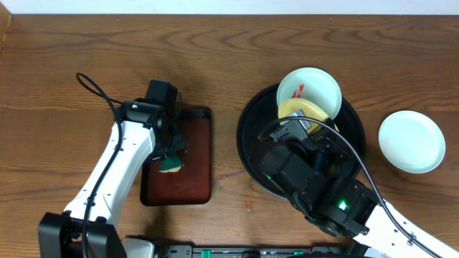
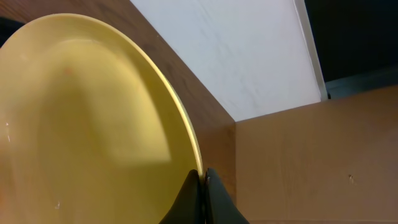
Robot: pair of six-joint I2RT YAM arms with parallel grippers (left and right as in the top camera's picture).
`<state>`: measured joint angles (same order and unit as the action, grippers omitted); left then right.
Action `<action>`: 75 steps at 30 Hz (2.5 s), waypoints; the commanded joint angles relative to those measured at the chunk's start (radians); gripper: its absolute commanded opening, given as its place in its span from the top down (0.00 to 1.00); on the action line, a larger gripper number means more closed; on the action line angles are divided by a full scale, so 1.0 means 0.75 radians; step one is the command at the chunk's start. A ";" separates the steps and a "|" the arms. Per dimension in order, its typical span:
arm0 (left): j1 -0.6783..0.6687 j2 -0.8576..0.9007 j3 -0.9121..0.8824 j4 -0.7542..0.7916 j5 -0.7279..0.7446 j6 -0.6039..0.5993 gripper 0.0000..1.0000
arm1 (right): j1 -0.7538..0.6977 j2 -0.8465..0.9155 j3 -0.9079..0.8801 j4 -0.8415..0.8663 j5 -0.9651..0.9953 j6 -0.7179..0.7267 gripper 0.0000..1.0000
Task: Clean dirty plates on tray and stack at the side
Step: 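Lift the yellow plate edge with the right gripper off the black tray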
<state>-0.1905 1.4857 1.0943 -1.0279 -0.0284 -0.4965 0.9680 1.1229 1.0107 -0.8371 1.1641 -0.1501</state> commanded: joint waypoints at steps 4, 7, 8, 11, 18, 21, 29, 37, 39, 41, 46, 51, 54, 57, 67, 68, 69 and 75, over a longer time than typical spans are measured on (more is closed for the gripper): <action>0.006 0.007 -0.001 -0.003 -0.001 0.014 0.92 | 0.012 -0.006 0.024 0.008 0.053 -0.017 0.99; 0.006 0.007 -0.001 -0.003 -0.002 0.014 0.92 | 0.012 -0.006 0.024 0.010 0.053 -0.017 0.99; 0.006 0.007 -0.001 -0.003 -0.001 0.014 0.92 | 0.012 -0.006 0.024 0.009 0.053 -0.017 0.99; 0.006 0.007 -0.001 -0.003 -0.001 0.014 0.92 | 0.012 -0.006 0.024 0.009 0.053 -0.017 0.99; 0.006 0.007 -0.001 -0.003 -0.001 0.014 0.92 | 0.012 -0.006 0.024 0.009 0.053 -0.017 0.99; 0.006 0.007 -0.001 -0.003 -0.001 0.014 0.92 | 0.012 -0.006 0.024 0.009 0.053 -0.017 0.99; 0.006 0.007 -0.001 -0.003 -0.001 0.014 0.92 | 0.012 -0.006 0.024 0.009 0.053 -0.017 0.99; 0.006 0.007 -0.001 -0.003 -0.001 0.014 0.92 | 0.012 -0.006 0.024 0.009 0.053 -0.017 0.99; 0.006 0.007 -0.001 -0.003 -0.001 0.014 0.92 | 0.012 -0.006 0.024 0.009 0.053 -0.018 0.99; 0.006 0.007 -0.001 -0.003 -0.001 0.014 0.92 | 0.012 -0.006 0.024 0.009 0.053 -0.022 0.99; 0.006 0.007 -0.001 -0.003 -0.001 0.014 0.92 | 0.012 -0.006 0.024 0.009 0.053 -0.022 0.99; 0.006 0.007 -0.001 -0.003 -0.001 0.014 0.92 | 0.012 -0.006 0.024 0.010 0.053 -0.022 0.99; 0.006 0.007 -0.001 -0.003 -0.001 0.014 0.92 | 0.016 -0.006 0.024 0.002 0.064 -0.079 0.99; 0.006 0.007 -0.001 -0.003 -0.001 0.014 0.92 | 0.008 -0.006 0.024 0.045 0.218 -0.100 0.99; 0.006 0.007 -0.001 -0.003 -0.001 0.014 0.92 | 0.052 -0.006 0.023 0.093 0.154 -0.332 0.99; 0.006 0.007 -0.001 -0.004 -0.001 0.014 0.92 | 0.051 -0.006 0.023 0.096 0.186 -0.334 0.99; 0.006 0.007 -0.001 -0.006 -0.001 0.014 0.93 | 0.044 -0.006 0.023 0.116 0.228 -0.314 0.99; 0.006 0.007 -0.001 -0.008 -0.001 0.014 0.92 | 0.067 -0.004 0.023 0.159 0.225 -0.313 0.99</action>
<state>-0.1905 1.4857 1.0943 -1.0286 -0.0284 -0.4965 1.0008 1.1233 1.0111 -0.7334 1.2762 -0.3725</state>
